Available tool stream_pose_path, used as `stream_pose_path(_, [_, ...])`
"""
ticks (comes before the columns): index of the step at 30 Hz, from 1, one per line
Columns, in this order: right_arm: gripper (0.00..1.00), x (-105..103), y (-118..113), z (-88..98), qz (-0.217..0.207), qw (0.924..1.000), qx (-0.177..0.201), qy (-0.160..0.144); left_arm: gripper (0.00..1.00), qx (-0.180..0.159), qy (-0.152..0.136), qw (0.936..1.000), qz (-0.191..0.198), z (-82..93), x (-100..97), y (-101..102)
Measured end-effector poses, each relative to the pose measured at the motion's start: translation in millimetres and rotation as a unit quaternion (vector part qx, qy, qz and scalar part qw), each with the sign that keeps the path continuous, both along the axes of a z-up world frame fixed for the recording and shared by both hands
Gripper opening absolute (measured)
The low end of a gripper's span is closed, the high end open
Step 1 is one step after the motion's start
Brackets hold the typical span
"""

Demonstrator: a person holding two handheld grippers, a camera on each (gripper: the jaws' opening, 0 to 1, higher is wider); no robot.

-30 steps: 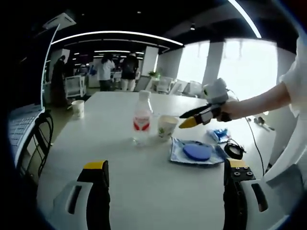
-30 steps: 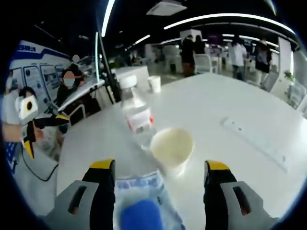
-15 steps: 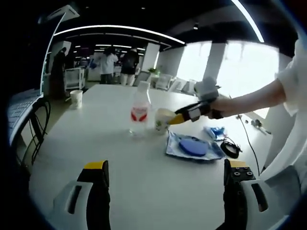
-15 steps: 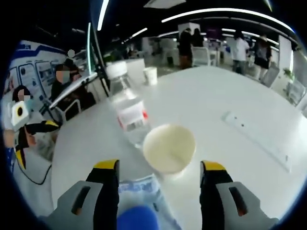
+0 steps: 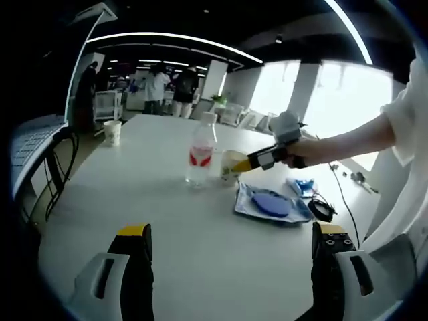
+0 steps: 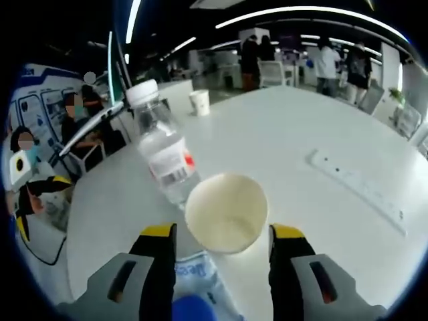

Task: Arrange the tabletop items into an orderly group along one side of the table until the central work area is clear of visible clutter.

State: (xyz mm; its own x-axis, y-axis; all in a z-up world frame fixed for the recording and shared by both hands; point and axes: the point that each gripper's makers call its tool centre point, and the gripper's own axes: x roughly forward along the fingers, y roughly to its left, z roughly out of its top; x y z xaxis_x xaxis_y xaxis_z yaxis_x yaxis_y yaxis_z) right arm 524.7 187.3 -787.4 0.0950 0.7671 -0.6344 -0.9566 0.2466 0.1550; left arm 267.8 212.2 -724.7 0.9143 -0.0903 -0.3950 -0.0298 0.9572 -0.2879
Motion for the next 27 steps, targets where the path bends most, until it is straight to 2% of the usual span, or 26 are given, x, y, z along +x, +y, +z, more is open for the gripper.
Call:
stream_pose_path(5, [0.38, 4.9, -2.5, 0.4, -0.005, 0.9999, -0.004, -0.012, 0.96, 0.001, 0.009, 1.0, -0.003, -4.5, -2.2, -0.3])
stream_pose_path(9, [0.33, 6.3, -1.7, 2.1, -0.006, 0.9999, 0.003, -0.014, 0.96, -0.003, 0.006, 1.0, 0.001, -3.7, -2.6, 3.0])
stream_pose_path(27, [0.32, -6.6, 3.6, -1.2, 0.015, 0.9998, 0.008, -0.01, 0.97, -0.003, 0.013, 0.9999, 0.004, -7.8, -3.9, 5.9])
